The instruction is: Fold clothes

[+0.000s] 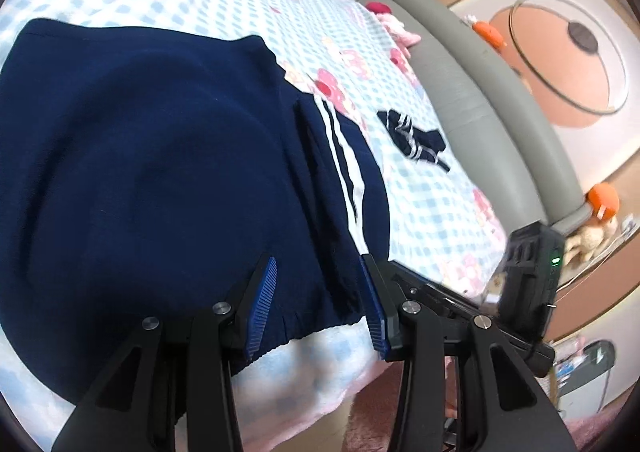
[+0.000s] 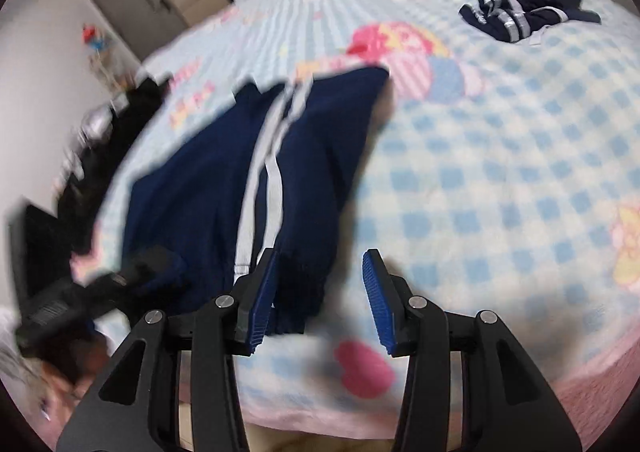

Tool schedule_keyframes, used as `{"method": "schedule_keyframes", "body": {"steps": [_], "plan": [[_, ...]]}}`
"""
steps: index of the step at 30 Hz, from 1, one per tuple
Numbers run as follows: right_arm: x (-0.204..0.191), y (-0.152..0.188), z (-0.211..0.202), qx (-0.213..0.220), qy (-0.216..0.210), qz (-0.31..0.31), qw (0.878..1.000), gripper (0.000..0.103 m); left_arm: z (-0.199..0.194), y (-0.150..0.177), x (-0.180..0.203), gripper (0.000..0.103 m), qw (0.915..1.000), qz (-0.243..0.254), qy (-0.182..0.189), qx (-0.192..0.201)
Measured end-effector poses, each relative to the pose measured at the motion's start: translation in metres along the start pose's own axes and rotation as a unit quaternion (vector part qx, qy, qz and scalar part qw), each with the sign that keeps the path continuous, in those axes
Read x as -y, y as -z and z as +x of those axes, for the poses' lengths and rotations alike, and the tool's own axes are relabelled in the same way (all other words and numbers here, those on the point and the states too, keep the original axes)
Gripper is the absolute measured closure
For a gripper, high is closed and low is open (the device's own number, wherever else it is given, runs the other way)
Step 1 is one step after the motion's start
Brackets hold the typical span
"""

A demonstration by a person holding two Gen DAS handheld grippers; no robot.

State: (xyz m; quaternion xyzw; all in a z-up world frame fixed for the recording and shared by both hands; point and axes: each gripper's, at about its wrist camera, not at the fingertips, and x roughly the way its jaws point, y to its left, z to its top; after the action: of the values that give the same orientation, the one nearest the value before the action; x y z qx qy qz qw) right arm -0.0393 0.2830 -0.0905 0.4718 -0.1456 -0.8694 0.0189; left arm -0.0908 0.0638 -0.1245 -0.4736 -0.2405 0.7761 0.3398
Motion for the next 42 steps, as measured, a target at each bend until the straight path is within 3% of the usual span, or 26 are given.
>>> {"method": "schedule_keyframes", "body": {"steps": [8, 14, 16, 18, 20, 22, 29, 34, 39, 42], "plan": [[-0.006, -0.006, -0.017, 0.029, -0.022, -0.006, 0.999, 0.059, 0.011, 0.004, 0.008, 0.060, 0.9991, 0.021, -0.032, -0.019], [-0.008, -0.002, -0.016, 0.026, -0.002, -0.022, 0.999, 0.058, 0.025, -0.007, 0.027, 0.058, 0.9989, 0.009, 0.013, -0.044], [-0.003, 0.000, -0.015, 0.022, 0.003, -0.021, 1.000, 0.057, 0.037, -0.008, 0.034, 0.060, 0.9979, 0.018, 0.007, -0.062], [0.002, 0.002, -0.017, 0.022, 0.002, -0.016, 1.000, 0.055, 0.047, -0.007, 0.044, 0.074, 0.9965, 0.040, -0.011, -0.072], [0.002, 0.003, -0.019, 0.018, 0.004, -0.021, 1.000, 0.054, 0.050, -0.006, 0.050, 0.078, 0.9954, 0.054, -0.026, -0.074], [0.002, 0.004, -0.021, 0.015, 0.007, -0.027, 0.999, 0.054, 0.044, -0.009, 0.052, 0.084, 0.9962, 0.052, -0.033, -0.062], [-0.017, 0.010, -0.023, -0.010, -0.066, -0.071, 0.995, 0.050, -0.017, -0.023, 0.055, 0.088, 0.9958, 0.070, -0.058, 0.004], [-0.044, 0.014, -0.011, -0.015, -0.055, -0.101, 0.993, 0.050, -0.054, -0.027, 0.055, 0.088, 0.9914, 0.086, -0.088, 0.044], [-0.078, 0.013, -0.011, -0.004, -0.111, -0.149, 0.983, 0.046, -0.065, -0.028, 0.034, 0.088, 0.9942, 0.049, -0.079, 0.055], [-0.094, 0.014, 0.004, -0.018, -0.097, -0.178, 0.979, 0.045, -0.076, -0.031, 0.023, 0.088, 0.9952, 0.028, -0.064, 0.069]]}}
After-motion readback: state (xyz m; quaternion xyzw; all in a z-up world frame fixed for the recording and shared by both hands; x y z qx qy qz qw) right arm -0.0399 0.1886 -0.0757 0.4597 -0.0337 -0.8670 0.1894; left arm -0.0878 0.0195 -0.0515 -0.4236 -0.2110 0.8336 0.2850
